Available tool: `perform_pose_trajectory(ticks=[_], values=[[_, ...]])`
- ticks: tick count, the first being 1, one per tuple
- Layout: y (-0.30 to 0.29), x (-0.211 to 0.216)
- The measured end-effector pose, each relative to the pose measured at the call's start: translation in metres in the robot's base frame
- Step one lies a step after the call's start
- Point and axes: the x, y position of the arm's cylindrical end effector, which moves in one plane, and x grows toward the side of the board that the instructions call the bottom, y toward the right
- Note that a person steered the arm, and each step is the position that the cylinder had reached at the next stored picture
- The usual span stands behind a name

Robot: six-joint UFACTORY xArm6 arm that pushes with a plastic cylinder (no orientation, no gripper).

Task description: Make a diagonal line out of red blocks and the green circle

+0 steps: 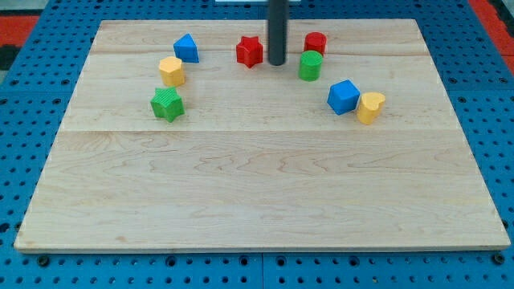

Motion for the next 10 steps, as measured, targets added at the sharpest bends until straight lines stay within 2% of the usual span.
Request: perform_pose_trajectory(ticks=[2, 4, 5, 6, 8, 9, 10], values=[[0.061, 0.014], [0.081, -0.021], [0.121, -0.044], [0.096, -0.1], [-0.002, -0.091], [0.0, -0.07], [0.027, -0.045]])
